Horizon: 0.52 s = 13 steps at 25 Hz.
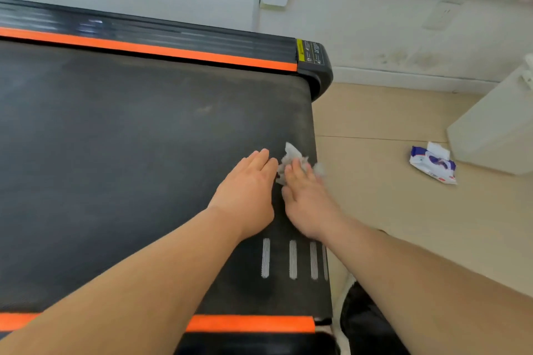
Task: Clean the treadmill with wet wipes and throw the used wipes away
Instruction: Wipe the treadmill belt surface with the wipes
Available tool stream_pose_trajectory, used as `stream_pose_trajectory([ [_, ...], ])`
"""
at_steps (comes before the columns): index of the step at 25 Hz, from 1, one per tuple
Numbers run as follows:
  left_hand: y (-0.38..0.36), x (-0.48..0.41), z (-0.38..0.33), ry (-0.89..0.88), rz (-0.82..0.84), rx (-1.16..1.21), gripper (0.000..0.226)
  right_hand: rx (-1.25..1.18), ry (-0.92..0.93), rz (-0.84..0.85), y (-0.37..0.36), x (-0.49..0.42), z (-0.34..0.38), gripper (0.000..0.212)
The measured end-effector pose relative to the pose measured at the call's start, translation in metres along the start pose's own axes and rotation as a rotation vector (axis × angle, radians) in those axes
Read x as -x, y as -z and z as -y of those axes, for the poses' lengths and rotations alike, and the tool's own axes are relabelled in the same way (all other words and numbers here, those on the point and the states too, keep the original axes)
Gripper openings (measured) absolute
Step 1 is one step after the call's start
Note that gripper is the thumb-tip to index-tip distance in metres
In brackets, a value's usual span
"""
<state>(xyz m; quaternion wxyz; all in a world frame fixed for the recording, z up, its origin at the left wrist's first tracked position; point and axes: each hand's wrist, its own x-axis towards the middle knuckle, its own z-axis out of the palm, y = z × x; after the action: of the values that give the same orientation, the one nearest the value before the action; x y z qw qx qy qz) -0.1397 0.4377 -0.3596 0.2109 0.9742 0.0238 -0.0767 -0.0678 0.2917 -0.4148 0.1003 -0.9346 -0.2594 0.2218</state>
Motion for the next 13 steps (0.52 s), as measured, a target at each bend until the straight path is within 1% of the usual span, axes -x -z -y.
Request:
stream_pose_trajectory([
  [4,-0.006,-0.05,0.017,0.023,-0.021,-0.045,0.073,-0.005,-0.028,-0.034,0.044,-0.112,-0.028,0.056],
  [7,-0.012,-0.093,0.024,0.008,-0.025,-0.015,0.073,0.011,-0.012,-0.078,0.068,-0.174,-0.039,0.054],
  [9,-0.015,-0.117,0.026,0.005,-0.045,0.022,0.072,0.052,-0.001,-0.118,0.078,-0.204,-0.04,0.052],
  [11,-0.017,-0.128,0.022,-0.001,-0.076,0.066,0.071,0.001,-0.011,-0.125,0.086,-0.225,-0.044,0.051],
  [13,-0.018,-0.12,0.015,-0.011,-0.069,0.095,0.071,-0.058,-0.009,-0.116,0.092,-0.23,-0.049,0.051],
])
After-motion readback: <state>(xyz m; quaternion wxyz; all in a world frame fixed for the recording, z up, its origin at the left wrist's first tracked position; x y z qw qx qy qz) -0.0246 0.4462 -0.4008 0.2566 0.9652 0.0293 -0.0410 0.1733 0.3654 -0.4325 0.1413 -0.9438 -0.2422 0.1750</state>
